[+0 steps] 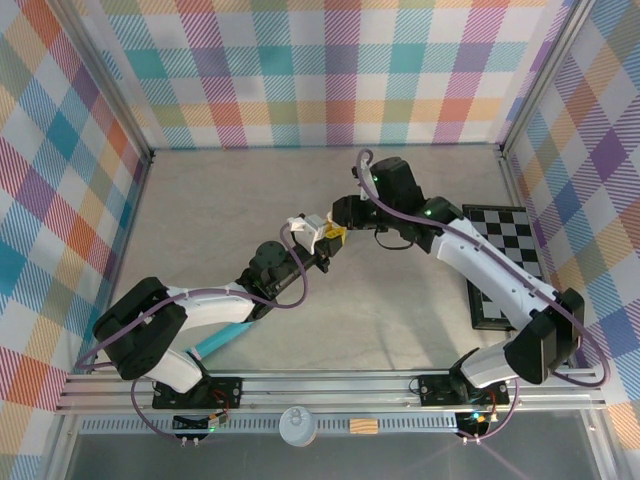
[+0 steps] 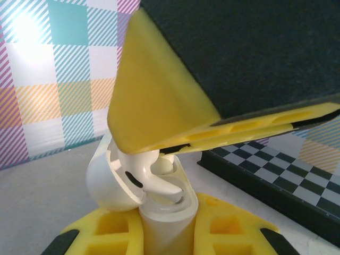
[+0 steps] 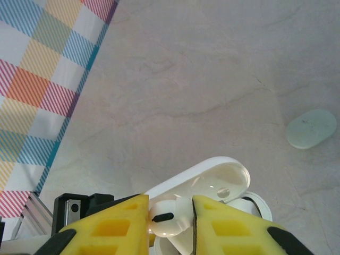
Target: Insert wireless bluetooth earbuds into charging case
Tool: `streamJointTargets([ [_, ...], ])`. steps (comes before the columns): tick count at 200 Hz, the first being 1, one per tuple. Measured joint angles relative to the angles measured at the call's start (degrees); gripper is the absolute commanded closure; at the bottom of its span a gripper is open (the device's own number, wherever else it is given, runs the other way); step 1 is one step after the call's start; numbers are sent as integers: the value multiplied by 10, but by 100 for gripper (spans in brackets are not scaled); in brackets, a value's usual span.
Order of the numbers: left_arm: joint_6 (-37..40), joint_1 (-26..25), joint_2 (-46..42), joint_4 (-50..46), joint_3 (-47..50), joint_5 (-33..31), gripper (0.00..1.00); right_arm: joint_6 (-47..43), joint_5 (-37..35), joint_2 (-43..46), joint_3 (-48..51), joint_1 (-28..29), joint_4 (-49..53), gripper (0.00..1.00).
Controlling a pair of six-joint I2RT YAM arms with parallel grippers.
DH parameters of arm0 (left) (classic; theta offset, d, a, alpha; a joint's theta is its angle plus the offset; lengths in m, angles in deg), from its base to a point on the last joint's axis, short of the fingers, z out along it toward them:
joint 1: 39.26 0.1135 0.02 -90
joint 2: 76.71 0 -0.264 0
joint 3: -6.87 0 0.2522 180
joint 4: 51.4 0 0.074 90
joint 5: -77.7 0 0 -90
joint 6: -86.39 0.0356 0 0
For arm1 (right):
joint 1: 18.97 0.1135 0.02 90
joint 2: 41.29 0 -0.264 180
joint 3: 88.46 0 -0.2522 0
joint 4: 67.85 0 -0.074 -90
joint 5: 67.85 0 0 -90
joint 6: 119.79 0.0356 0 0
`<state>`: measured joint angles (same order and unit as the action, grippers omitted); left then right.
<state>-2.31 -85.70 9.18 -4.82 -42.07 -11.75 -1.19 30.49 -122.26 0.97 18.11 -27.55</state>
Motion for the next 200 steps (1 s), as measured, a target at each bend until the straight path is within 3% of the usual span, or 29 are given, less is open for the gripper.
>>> streamJointTargets([
  [200,-55,0,17,62,-7,2,100,40,-8,56,95,0,-161,77],
])
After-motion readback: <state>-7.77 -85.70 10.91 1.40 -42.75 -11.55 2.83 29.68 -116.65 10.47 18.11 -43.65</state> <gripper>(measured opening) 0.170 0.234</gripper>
